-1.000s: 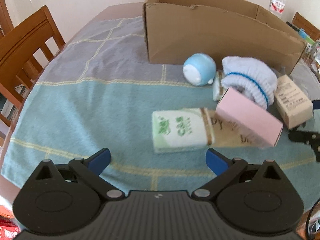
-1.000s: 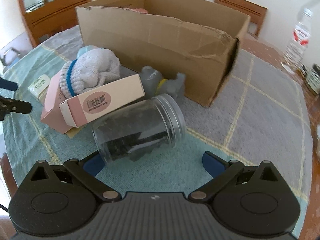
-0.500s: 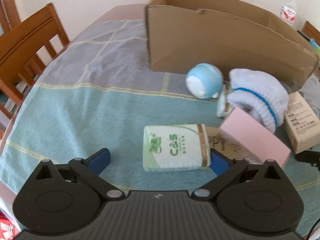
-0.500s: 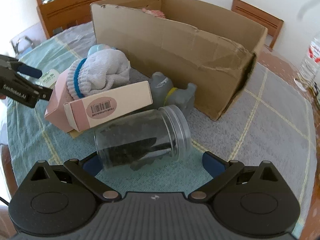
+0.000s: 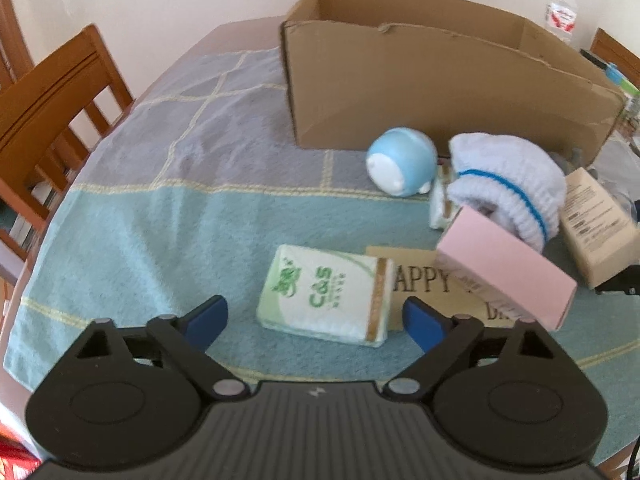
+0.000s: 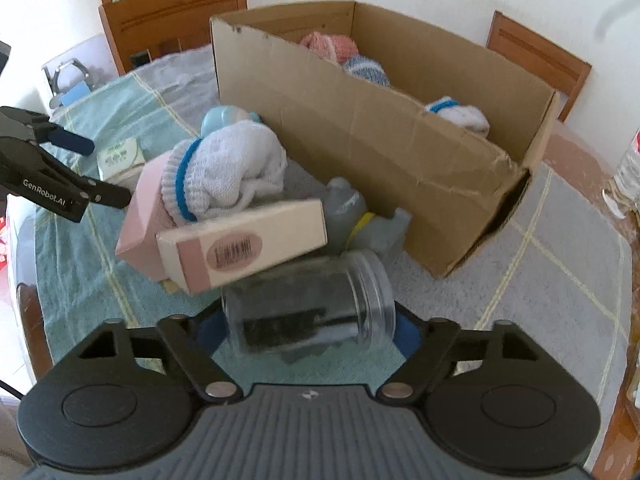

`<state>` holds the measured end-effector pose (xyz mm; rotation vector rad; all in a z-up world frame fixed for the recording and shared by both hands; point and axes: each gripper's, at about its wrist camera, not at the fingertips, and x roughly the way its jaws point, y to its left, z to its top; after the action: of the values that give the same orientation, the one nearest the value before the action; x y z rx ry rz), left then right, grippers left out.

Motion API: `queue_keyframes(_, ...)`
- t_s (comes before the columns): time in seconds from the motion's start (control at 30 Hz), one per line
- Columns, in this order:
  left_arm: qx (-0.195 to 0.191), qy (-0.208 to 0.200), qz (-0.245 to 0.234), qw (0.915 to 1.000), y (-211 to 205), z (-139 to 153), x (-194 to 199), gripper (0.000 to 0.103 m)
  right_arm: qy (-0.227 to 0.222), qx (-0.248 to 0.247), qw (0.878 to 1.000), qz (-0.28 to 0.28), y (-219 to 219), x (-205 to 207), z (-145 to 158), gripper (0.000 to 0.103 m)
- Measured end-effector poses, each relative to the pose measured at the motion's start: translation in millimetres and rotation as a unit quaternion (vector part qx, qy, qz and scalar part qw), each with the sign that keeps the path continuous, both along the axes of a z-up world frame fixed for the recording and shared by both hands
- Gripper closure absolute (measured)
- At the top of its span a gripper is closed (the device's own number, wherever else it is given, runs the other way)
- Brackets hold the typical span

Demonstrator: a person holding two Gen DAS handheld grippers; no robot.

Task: Organize objects
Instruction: 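Close the left tool on the tissue pack while the right tool grasps the clear jar, then lift the tissue pack with the left tool while the right tool carries the jar over the box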

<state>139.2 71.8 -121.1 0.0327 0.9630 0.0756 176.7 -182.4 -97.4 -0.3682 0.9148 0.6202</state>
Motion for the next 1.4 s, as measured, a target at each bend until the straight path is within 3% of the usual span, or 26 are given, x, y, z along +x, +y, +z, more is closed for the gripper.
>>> queue_keyframes(0.4, -0.010, -0.008, -0.031, 0.9994, -5, 1, 8, 0.027, 0.037, -0.006, 0.998, -0.059, -17, -24, 5, 0.023)
queue_keyframes(0.67, -0.016, -0.004, -0.043, 0.9989, -5, 3, 9, 0.036, 0.026, -0.009, 0.997, -0.075, -9, -21, 3, 0.017)
queue_keyframes(0.97, -0.017, 0.012, -0.070, 0.9974, -3, 6, 12, 0.039, 0.050, -0.004, 0.994, -0.101, -6, -14, 5, 0.022)
queue_keyframes(1.23, -0.005, 0.019, -0.116, 0.9931, -1, 27, 10, 0.039, 0.064, 0.008, 0.990, -0.122, -6, -11, 19, 0.022)
queue_keyframes(1.4, -0.010, 0.016, -0.154, 0.9879, 1, 61, 9, 0.039, 0.059, 0.011, 0.989, -0.133, -8, -9, 39, 0.022)
